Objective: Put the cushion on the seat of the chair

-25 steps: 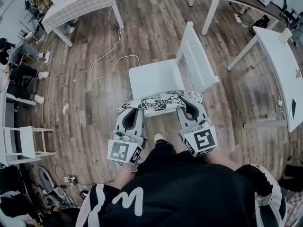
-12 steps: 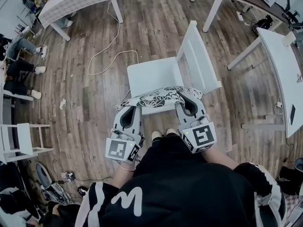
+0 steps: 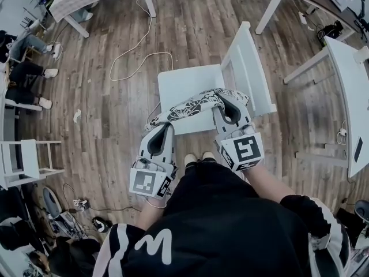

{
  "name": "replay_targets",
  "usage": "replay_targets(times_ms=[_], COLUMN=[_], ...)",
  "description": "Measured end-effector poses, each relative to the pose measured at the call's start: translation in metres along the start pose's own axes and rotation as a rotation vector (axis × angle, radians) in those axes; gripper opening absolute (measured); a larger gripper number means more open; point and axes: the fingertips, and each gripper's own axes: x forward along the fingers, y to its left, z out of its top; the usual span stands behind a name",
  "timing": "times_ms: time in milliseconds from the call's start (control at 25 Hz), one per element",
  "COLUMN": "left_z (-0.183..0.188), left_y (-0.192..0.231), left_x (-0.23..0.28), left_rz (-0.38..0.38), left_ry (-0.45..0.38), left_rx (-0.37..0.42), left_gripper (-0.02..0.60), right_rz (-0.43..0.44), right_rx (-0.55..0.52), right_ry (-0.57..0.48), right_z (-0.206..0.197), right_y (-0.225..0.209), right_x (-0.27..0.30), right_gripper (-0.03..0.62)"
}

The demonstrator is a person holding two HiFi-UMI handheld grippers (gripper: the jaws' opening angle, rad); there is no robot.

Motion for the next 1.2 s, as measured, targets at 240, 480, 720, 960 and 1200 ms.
replay_targets(times_ms=[240, 480, 720, 960, 1200], left_z=[-0.004, -0.003, -0.012, -0.019, -0.022], left_y=[-0.002, 0.008, 0.023, 0.032, 0.040], left_x=[0.008, 0.006, -0.010, -0.016, -0.018], left_rz=[0.013, 0.057, 0.125, 0.173, 0.207], left_ry=[0.008, 0.014, 0.047, 0.061, 0.059], left_rx=[0.003, 0.004, -0.004, -0.015, -0.023], left_gripper=[0.003, 0.003, 0.003, 0.003, 0.003], right_rz=[-0.004, 0.005, -0.005, -0.023, -0.047], right_rx=[-0.033, -0.090, -0.102, -0.114, -0.143], right_ry=[-0.012, -0.021, -0.028, -0.028, -0.008], right_z=[0.003, 0.000, 0.000, -0.004, -0.022], right_y=[-0.020, -0.035, -0.052, -0.067, -0.083], right_x=[0.033, 0.075, 0.118, 0.150, 0.181], right_gripper=[0.031, 0.031, 0.031, 0.031, 0.031])
